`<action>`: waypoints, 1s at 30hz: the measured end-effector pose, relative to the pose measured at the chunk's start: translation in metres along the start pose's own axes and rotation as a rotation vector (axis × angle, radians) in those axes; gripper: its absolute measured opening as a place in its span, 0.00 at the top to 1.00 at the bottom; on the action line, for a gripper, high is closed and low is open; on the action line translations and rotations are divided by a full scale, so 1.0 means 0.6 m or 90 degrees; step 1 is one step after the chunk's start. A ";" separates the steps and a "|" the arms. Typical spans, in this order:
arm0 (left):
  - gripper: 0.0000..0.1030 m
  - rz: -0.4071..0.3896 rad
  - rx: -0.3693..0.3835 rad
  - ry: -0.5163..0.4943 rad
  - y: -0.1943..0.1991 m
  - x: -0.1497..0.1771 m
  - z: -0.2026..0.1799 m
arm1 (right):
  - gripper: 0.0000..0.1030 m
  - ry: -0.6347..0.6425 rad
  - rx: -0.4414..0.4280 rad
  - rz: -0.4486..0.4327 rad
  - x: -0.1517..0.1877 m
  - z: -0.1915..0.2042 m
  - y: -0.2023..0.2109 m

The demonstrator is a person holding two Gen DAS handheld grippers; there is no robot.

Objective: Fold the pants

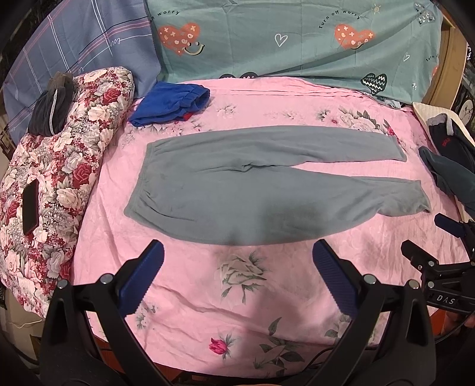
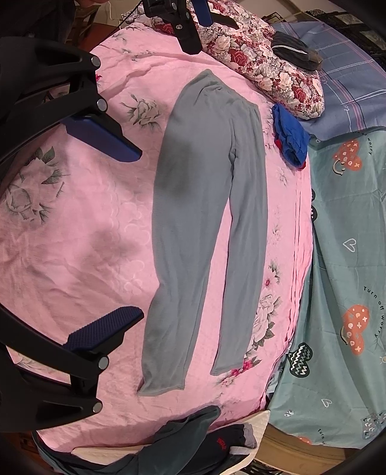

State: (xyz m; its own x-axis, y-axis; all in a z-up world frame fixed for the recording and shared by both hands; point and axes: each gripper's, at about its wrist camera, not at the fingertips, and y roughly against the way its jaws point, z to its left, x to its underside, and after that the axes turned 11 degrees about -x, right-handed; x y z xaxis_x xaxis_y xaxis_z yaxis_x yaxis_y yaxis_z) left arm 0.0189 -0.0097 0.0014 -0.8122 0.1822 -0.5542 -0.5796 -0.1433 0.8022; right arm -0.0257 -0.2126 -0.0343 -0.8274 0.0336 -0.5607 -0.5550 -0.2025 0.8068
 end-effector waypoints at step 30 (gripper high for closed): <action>0.02 0.004 0.008 -0.012 -0.021 -0.014 -0.009 | 0.04 -0.008 0.001 0.013 -0.012 -0.009 -0.018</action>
State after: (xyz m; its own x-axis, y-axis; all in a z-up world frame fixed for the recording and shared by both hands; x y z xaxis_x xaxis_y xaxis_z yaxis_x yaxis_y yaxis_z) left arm 0.0327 -0.0148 -0.0053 -0.8145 0.1994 -0.5449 -0.5733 -0.1320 0.8086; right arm -0.0132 -0.2157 -0.0399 -0.8396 0.0410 -0.5416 -0.5378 -0.2022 0.8185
